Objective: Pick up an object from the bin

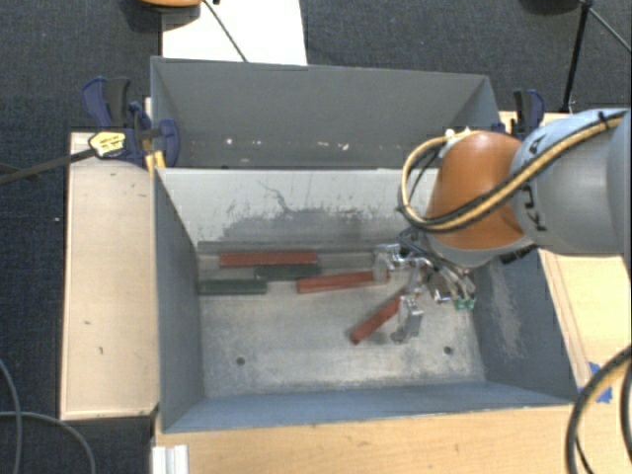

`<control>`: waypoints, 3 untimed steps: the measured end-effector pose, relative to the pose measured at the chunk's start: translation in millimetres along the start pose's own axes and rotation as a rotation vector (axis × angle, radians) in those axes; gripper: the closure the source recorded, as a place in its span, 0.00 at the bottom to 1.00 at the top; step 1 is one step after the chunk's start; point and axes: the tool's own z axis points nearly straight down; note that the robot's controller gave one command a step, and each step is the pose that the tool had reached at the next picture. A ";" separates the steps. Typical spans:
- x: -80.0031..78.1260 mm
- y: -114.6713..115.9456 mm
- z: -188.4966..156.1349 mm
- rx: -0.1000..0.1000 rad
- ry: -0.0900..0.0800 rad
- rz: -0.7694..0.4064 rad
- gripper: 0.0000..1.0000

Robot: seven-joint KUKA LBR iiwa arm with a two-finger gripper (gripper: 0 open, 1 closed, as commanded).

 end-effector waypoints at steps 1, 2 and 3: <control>45.2 -13.3 21.8 -0.001 0.000 -0.116 1.00; 45.1 -13.2 21.8 -0.001 0.000 -0.117 1.00; 74.4 -9.7 -152.3 0.001 -0.006 -0.165 1.00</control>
Offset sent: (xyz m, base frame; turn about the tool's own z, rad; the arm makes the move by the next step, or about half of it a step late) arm 0.0000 0.0000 0.0000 0.0000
